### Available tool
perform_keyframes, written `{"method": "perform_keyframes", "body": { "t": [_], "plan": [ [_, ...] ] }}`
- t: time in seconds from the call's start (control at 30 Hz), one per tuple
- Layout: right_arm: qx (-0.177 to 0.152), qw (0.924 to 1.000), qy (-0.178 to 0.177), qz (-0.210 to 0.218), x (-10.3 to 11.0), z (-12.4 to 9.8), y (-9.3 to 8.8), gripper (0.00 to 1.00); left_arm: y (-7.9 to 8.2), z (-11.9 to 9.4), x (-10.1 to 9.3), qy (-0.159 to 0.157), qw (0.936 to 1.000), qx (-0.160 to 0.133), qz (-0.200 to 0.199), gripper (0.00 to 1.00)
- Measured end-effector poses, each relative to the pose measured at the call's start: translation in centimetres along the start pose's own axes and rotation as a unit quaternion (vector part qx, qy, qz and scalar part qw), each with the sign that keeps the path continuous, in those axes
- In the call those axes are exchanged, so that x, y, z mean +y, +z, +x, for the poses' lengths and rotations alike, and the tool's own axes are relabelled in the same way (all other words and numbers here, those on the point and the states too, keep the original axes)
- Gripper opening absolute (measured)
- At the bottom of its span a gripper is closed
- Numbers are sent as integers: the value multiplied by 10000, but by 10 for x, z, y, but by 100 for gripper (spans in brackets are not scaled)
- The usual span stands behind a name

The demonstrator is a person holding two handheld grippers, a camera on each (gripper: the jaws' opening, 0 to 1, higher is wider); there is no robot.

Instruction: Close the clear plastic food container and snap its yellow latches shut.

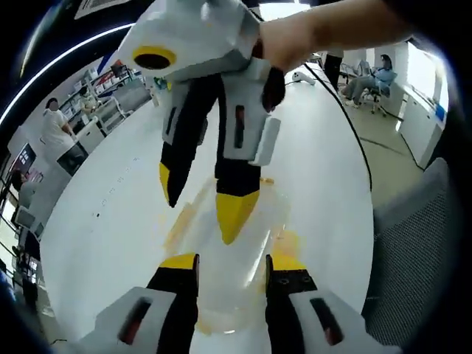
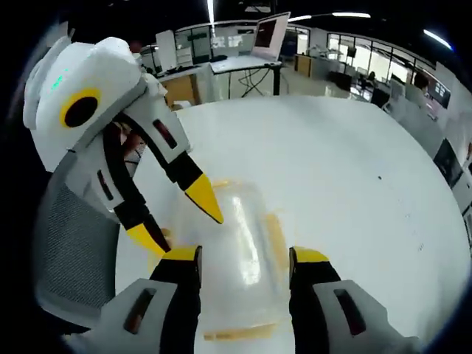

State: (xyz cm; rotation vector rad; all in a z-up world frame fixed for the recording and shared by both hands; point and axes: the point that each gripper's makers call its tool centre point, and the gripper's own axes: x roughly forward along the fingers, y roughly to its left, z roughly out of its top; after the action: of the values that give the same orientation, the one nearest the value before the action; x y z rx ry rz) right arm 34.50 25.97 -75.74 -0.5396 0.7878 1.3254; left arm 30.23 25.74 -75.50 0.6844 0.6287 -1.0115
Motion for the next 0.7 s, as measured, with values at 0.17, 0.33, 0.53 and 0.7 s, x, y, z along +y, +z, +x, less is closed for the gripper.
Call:
{"method": "perform_keyframes", "body": {
  "t": [0.17,0.33,0.53,0.7],
  "plan": [
    [297,9991,296,-85,-5,5,-2,45,3,0,2,73,9999,14,99,34],
    [467,9966,672,5,-5,8,1,45,3,-1,-6,13,9995,59,307,37],
    [805,9934,791,-193,-8,14,-3,47,-3,6,-13,-95,9990,205,394,38],
    [1060,9894,942,-299,-5,18,-9,47,-4,13,-13,-107,9982,289,513,38]
  ]
}}
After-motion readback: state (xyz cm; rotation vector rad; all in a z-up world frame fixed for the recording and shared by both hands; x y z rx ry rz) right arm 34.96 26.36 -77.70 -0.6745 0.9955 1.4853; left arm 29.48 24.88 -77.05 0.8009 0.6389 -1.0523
